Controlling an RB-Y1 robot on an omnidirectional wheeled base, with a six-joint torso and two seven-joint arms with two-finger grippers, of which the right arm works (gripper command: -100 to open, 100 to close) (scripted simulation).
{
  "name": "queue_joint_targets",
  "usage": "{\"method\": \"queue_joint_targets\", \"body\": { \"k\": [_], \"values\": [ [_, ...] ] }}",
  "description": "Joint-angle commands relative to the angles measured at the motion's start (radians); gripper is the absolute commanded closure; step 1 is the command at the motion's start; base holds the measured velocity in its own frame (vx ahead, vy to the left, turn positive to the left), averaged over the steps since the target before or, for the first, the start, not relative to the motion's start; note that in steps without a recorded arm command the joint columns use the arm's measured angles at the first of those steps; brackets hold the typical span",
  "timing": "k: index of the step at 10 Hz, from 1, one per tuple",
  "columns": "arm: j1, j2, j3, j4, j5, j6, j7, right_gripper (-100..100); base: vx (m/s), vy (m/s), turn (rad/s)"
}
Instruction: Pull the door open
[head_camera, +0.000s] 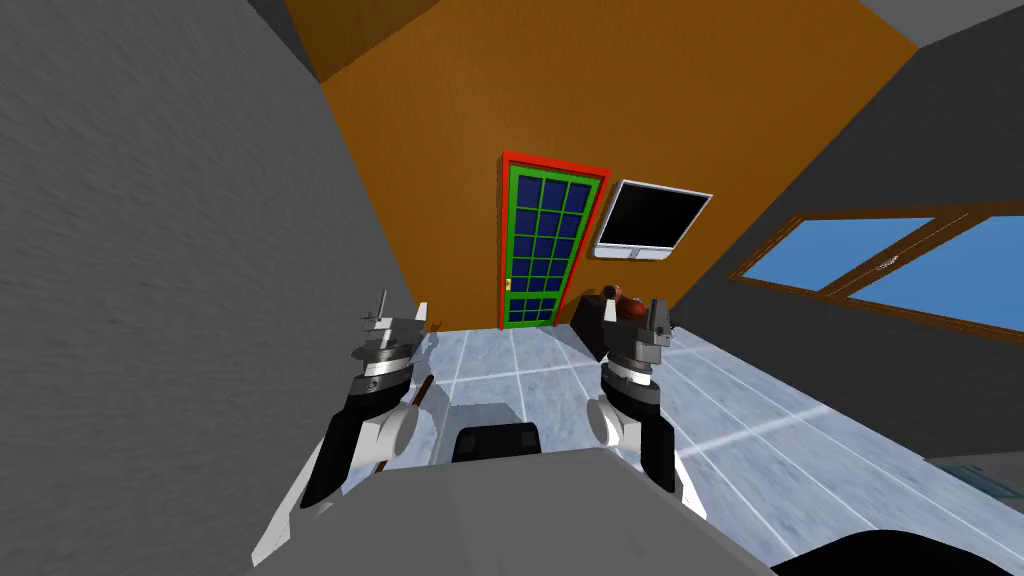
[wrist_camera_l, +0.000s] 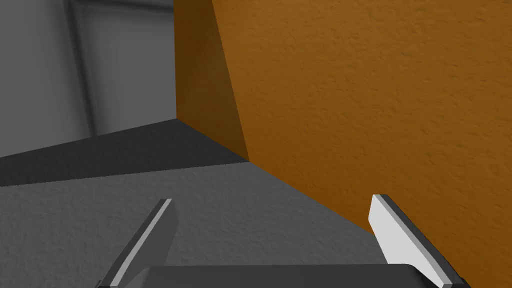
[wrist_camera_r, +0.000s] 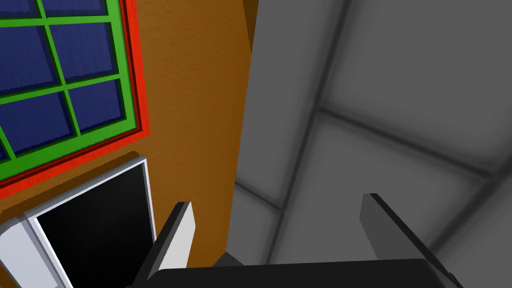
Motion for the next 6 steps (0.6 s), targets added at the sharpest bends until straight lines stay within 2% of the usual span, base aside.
{"method": "queue_joint_targets", "body": {
  "k": [1, 4, 6],
  "values": [
    [-0.003, -0.009, 0.002, 0.028, -0.021, -0.008, -0.023, -100, 0.048, 0.003, 0.129],
    [-0.011, -0.03, 0.007, 0.1, -0.074, -0.028, -0.081, -100, 0.11, 0.0, 0.182],
    [-0.015, -0.039, 0.009, 0.131, -0.098, -0.036, -0.107, -100, 0.096, -0.004, 0.134]
  ]
}}
